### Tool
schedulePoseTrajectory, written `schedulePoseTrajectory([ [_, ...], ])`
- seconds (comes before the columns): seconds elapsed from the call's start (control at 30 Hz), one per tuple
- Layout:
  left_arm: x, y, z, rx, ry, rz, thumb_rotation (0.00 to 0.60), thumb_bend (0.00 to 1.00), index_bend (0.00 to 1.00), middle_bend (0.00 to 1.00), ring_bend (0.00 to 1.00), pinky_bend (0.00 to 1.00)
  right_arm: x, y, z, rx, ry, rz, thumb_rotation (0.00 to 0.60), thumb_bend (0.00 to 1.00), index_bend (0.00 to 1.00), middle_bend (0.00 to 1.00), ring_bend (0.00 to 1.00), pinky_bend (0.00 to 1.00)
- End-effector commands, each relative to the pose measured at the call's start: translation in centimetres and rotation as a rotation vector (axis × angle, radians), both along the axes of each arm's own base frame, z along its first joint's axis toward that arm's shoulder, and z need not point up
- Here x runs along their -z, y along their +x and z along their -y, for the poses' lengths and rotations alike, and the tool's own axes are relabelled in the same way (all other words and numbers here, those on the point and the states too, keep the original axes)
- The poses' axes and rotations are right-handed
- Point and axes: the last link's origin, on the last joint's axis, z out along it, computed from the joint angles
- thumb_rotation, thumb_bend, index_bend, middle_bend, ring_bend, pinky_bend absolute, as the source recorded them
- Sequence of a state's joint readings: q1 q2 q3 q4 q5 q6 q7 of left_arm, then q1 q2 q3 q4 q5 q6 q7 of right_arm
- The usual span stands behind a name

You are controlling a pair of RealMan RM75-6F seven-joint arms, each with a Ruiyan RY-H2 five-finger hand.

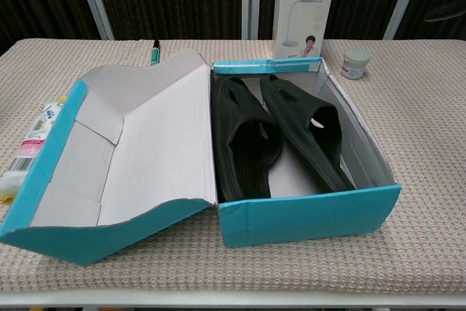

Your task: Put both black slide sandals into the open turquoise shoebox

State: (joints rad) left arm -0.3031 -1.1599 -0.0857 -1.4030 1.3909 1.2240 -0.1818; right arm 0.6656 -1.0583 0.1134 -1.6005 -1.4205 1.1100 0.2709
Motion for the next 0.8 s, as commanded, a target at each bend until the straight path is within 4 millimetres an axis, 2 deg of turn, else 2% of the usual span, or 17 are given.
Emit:
schedulePoseTrajectory([
  [0.03, -0.1, 0.1, 0.0, 0.005, 0.007, -0.002, 0.6, 0.14, 0.22, 0.19, 0.12, 0.2, -1.9, -3.2, -2.1, 0.055, -0.135, -0.072, 0.6, 0.0, 0.03, 0.14, 0.0, 0.15],
  [0.27, -0.2, 0.4, 0.0, 0.021, 0.02, -0.019, 0.6, 0.14, 0.22, 0.19, 0.12, 0.2, -3.7, -7.2, -5.8, 0.128, -0.303, -0.213, 0.6, 0.02, 0.04, 0.12, 0.0, 0.1],
  [0.37, -0.3, 0.6, -0.1, 0.029, 0.036, -0.027, 0.6, 0.14, 0.22, 0.19, 0.12, 0.2, -3.8, -8.5, -7.1, 0.166, -0.34, -0.29, 0.6, 0.03, 0.04, 0.11, 0.0, 0.08],
  [0.6, -0.5, 0.7, -0.4, 0.064, 0.086, -0.043, 0.6, 0.14, 0.22, 0.19, 0.12, 0.2, -3.2, -11.1, -8.7, 0.244, -0.379, -0.381, 0.6, 0.03, 0.04, 0.09, 0.0, 0.06],
  [0.8, -0.5, 0.4, -0.3, 0.057, 0.081, -0.041, 0.6, 0.14, 0.22, 0.19, 0.12, 0.2, -1.2, -13.2, -9.8, 0.303, -0.34, -0.423, 0.6, 0.03, 0.04, 0.07, 0.0, 0.04],
])
